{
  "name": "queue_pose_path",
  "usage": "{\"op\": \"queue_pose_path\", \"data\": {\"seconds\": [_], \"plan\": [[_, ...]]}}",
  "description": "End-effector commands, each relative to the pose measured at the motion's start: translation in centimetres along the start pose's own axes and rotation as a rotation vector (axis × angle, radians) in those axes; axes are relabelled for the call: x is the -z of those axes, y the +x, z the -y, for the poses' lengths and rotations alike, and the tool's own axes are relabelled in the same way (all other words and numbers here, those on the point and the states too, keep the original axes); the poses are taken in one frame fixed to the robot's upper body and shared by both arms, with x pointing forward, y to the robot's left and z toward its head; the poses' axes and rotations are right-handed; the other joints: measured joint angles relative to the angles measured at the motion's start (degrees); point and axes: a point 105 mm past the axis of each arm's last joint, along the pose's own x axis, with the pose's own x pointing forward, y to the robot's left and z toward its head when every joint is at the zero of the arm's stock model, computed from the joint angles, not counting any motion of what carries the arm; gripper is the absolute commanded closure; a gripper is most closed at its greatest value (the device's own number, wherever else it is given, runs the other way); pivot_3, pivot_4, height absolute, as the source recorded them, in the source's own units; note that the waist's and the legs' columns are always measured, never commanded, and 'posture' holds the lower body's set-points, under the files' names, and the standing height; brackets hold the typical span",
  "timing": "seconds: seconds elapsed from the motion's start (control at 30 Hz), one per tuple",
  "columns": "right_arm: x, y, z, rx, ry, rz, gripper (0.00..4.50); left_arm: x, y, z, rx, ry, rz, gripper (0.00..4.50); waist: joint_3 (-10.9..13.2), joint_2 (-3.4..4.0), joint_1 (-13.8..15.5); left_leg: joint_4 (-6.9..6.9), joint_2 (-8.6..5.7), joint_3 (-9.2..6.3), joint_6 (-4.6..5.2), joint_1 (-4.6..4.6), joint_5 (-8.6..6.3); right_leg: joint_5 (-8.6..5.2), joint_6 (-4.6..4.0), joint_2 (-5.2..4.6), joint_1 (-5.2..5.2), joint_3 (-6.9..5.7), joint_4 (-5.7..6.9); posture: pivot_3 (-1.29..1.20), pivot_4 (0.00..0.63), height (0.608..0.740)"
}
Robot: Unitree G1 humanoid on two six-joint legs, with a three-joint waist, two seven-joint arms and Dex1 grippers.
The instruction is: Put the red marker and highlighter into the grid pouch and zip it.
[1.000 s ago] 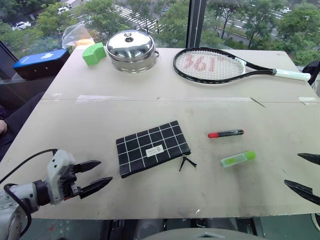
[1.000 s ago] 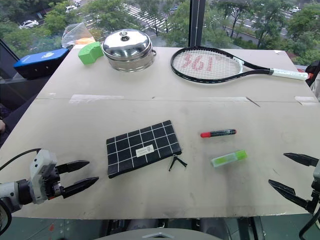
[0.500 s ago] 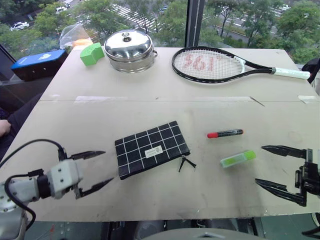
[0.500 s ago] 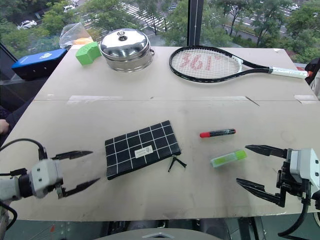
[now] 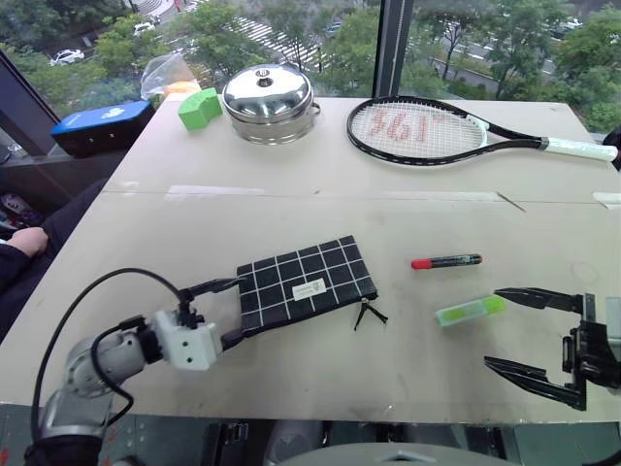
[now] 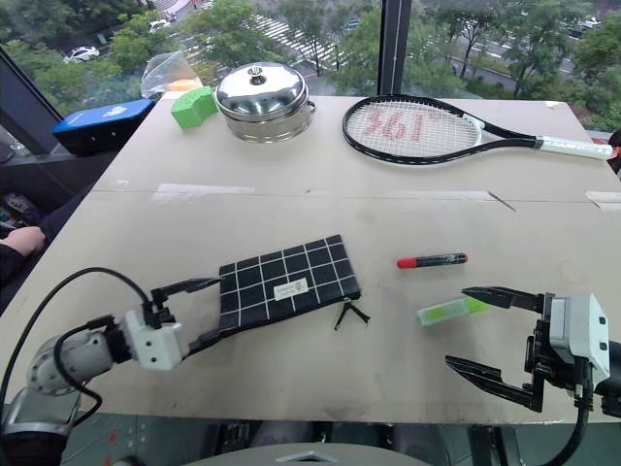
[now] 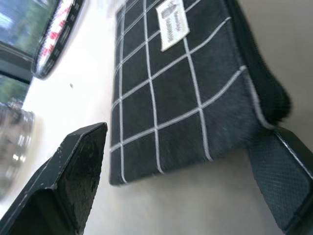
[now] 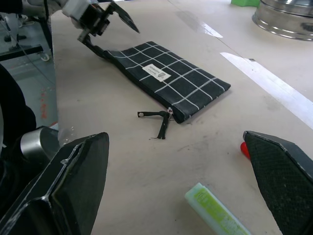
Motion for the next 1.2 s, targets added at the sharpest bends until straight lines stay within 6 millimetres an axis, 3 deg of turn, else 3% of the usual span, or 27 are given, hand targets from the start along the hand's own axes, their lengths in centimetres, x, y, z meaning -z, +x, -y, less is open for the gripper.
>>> {"op": "queue_pose_path", "data": {"seconds": [0.03,0.13,0.23,0.4,0.6,0.7,0.8,1.07,1.2], "plan": [[-0.6,0.2,-0.1,-0.003,-0.027,0.020,0.04,0.5,1.8,1.5,0.050,-0.011,0.000,0.10,-0.1,-0.01,0.1,0.01,0.00,0.01,0.00,0.00,0.00,0.00,0.00,0.00,0.00,-0.01,0.02,0.00,0.150,0.740],[-0.5,0.5,-0.2,0.005,-0.027,0.025,0.04,0.1,3.8,1.6,0.053,-0.014,0.034,0.10,-0.2,0.06,0.3,0.02,0.00,0.01,0.01,0.02,0.00,0.00,0.01,0.00,0.02,-0.01,0.04,0.00,0.150,0.740],[-0.6,0.7,-0.3,0.014,-0.027,0.032,0.00,-0.6,5.4,1.6,0.052,-0.025,0.077,0.83,-0.2,0.08,0.4,0.05,-0.04,-0.01,0.02,0.02,0.01,0.00,0.02,0.05,0.10,-0.10,0.04,0.00,0.150,0.740],[-0.6,0.9,-0.8,0.032,-0.023,0.036,0.00,-1.6,6.9,1.4,0.016,-0.035,0.114,3.18,-0.3,0.07,0.3,0.07,-0.05,-0.03,0.04,0.03,0.01,0.01,0.02,0.12,0.14,-0.12,0.04,0.00,0.150,0.740],[-0.6,1.2,-1.1,0.048,-0.021,0.039,0.00,-2.1,7.8,0.5,-0.006,-0.048,0.125,3.18,-0.4,0.32,0.4,0.08,-0.08,-0.04,0.08,0.02,-0.01,-0.01,0.04,0.08,0.15,-0.15,0.03,0.00,0.150,0.740],[-0.7,1.4,-1.2,0.056,-0.020,0.043,0.00,-2.2,8.3,0.0,-0.010,-0.046,0.123,2.35,-0.4,0.26,0.3,0.12,-0.08,-0.02,0.08,0.01,-0.01,-0.01,0.04,-0.03,0.16,-0.14,0.03,0.00,0.150,0.740],[-0.7,1.5,-1.3,0.061,-0.021,0.045,0.00,-2.3,8.8,-0.4,-0.006,-0.018,0.121,0.98,-0.3,-0.06,0.2,0.12,-0.05,-0.05,0.08,0.01,-0.01,-0.01,0.05,-0.02,0.15,-0.15,0.03,0.00,0.150,0.740],[-1.0,1.9,-1.3,0.087,-0.028,0.046,0.00,-1.5,10.1,0.0,0.093,0.013,0.106,0.98,-0.3,-0.20,0.2,0.10,-0.02,-0.08,0.08,-0.02,-0.01,0.11,0.17,0.28,0.16,-0.16,0.04,0.00,0.150,0.740],[-1.0,2.3,-1.2,0.120,-0.017,0.045,0.00,-1.2,9.6,-0.2,0.109,-0.042,0.109,2.70,-0.3,-0.23,0.0,0.11,-0.01,-0.05,0.08,0.03,-0.01,-0.01,0.04,0.25,0.15,-0.12,0.04,0.00,0.150,0.740]]}}
